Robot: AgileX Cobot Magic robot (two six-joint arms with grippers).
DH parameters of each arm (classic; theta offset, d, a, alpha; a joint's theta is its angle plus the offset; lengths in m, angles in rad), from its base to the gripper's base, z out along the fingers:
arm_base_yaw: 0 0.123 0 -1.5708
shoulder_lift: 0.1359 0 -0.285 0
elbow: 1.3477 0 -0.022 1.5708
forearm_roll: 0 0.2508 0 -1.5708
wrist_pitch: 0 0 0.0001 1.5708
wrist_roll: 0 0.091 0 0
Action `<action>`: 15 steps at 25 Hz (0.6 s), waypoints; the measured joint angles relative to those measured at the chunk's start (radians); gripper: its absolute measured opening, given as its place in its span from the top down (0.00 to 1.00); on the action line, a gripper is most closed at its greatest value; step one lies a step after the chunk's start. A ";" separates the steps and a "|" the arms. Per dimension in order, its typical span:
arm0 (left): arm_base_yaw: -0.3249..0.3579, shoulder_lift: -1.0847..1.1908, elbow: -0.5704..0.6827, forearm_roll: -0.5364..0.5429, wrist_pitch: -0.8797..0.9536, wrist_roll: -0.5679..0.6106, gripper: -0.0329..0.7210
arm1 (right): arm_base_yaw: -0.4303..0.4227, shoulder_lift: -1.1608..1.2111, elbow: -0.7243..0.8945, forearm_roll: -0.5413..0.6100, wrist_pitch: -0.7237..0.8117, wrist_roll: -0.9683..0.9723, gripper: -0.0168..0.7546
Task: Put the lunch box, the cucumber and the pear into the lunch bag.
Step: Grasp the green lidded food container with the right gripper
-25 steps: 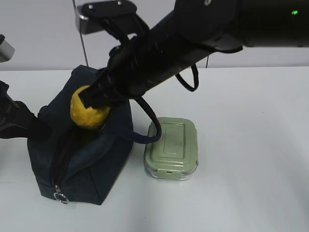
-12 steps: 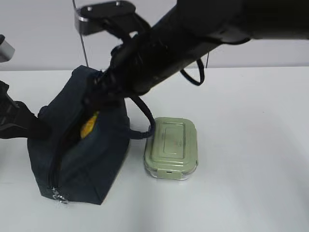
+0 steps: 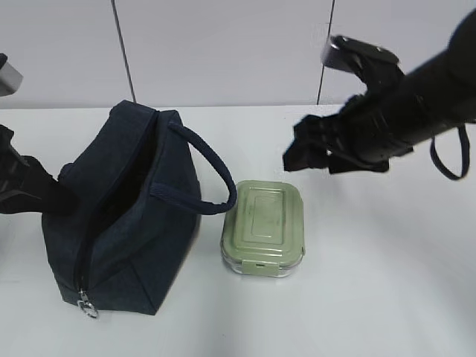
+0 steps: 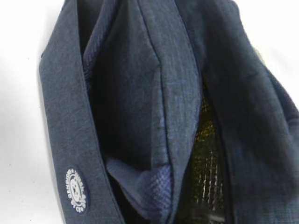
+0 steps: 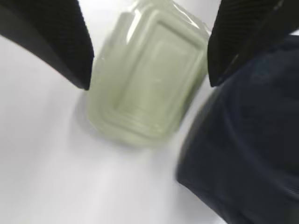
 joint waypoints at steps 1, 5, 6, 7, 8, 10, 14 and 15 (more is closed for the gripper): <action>0.000 0.000 0.000 0.000 0.000 0.000 0.96 | -0.028 0.012 0.017 0.058 0.026 -0.052 0.23; 0.000 0.000 0.000 0.000 0.000 0.000 0.96 | -0.141 0.111 0.043 0.354 0.196 -0.312 0.22; 0.000 0.000 0.000 0.000 0.000 0.000 0.96 | -0.162 0.131 0.043 0.402 0.218 -0.351 0.22; 0.000 0.000 0.000 0.000 0.000 0.000 0.96 | -0.177 0.153 0.043 0.435 0.237 -0.379 0.22; 0.000 0.000 0.000 0.000 0.000 0.000 0.96 | -0.185 0.169 0.043 0.454 0.252 -0.404 0.22; 0.000 0.000 0.000 0.000 0.001 0.000 0.96 | -0.196 0.205 0.043 0.489 0.278 -0.455 0.22; 0.000 0.000 0.000 0.000 0.001 0.000 0.96 | -0.196 0.273 0.043 0.584 0.307 -0.542 0.22; 0.000 0.000 0.000 0.000 0.001 0.000 0.96 | -0.196 0.292 0.043 0.613 0.321 -0.566 0.22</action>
